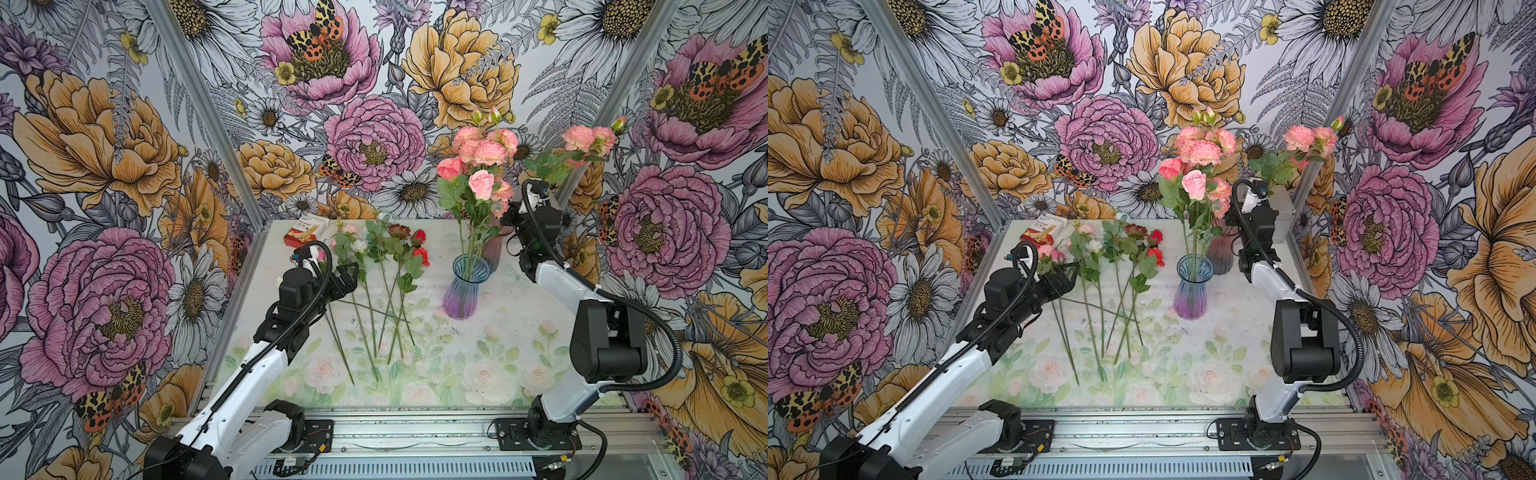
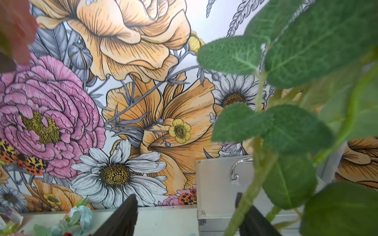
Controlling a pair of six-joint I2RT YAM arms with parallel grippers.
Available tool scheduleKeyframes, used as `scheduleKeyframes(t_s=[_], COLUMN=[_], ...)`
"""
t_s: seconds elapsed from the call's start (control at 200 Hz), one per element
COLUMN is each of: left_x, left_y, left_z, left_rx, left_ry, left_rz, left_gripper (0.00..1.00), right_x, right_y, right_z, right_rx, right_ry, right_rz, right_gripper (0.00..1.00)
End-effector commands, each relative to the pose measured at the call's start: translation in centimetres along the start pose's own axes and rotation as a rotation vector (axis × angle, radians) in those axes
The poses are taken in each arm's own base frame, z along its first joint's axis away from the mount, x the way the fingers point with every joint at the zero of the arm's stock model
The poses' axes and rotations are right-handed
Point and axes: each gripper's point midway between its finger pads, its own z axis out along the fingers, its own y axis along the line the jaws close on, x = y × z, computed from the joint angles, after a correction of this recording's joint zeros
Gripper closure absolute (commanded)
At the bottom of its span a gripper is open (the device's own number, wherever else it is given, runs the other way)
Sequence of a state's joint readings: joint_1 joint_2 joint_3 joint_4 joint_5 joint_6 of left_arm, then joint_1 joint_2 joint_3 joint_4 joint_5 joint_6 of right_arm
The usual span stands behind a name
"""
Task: Place the pink flowers into the vase
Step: Place the flower in the vase.
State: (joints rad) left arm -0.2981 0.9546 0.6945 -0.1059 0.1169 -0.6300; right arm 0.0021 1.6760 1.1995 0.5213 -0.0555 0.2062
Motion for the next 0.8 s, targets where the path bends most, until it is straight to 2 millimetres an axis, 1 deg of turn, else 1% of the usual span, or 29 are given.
scheduleKeyframes(t_s=[0.0,0.125,0.21,0.32,0.39,0.51,0.57,0.655,0.795], left_x=[-1.1,-1.2,-1.1,-1.2,-1.3,-1.3,-1.3,-1.1,-1.1], left_y=[-0.6,-0.6,-0.5,-0.7,-0.7,-0.3,0.2,0.8,1.5], left_z=[-1.1,-1.3,-1.5,-1.7,-1.8,-1.8,-1.7,-1.4,-1.2], left_rx=[-0.013,-0.020,-0.029,-0.022,-0.029,-0.058,-0.082,-0.106,-0.128], left_ry=[-0.030,-0.030,-0.025,-0.023,-0.025,-0.007,0.002,0.030,0.049], left_rz=[0.007,0.003,0.002,0.002,0.004,0.011,0.007,-0.007,-0.021], left_gripper=[0.01,0.01,0.01,0.01,0.01,0.01,0.01,0.01,0.01], right_x=[-3.1,-3.9,-3.8,-3.3,-3.3,-3.7,-3.6,-3.5,-4.0], right_y=[0.8,0.5,0.2,0.0,-0.4,-0.9,-1.0,-1.6,-2.3], right_z=[-1.0,-2.0,-2.8,-3.3,-3.9,-5.1,-5.5,-6.2,-7.9], right_rx=[-0.003,0.027,0.043,0.052,0.068,0.098,0.102,0.129,0.151], right_ry=[-0.039,-0.030,-0.022,-0.004,-0.001,0.000,0.010,0.020,0.008], right_rz=[-0.031,-0.044,-0.049,-0.054,-0.052,-0.043,-0.042,-0.042,-0.027], right_gripper=[0.18,0.14,0.10,0.09,0.07,0.02,0.01,0.01,0.01])
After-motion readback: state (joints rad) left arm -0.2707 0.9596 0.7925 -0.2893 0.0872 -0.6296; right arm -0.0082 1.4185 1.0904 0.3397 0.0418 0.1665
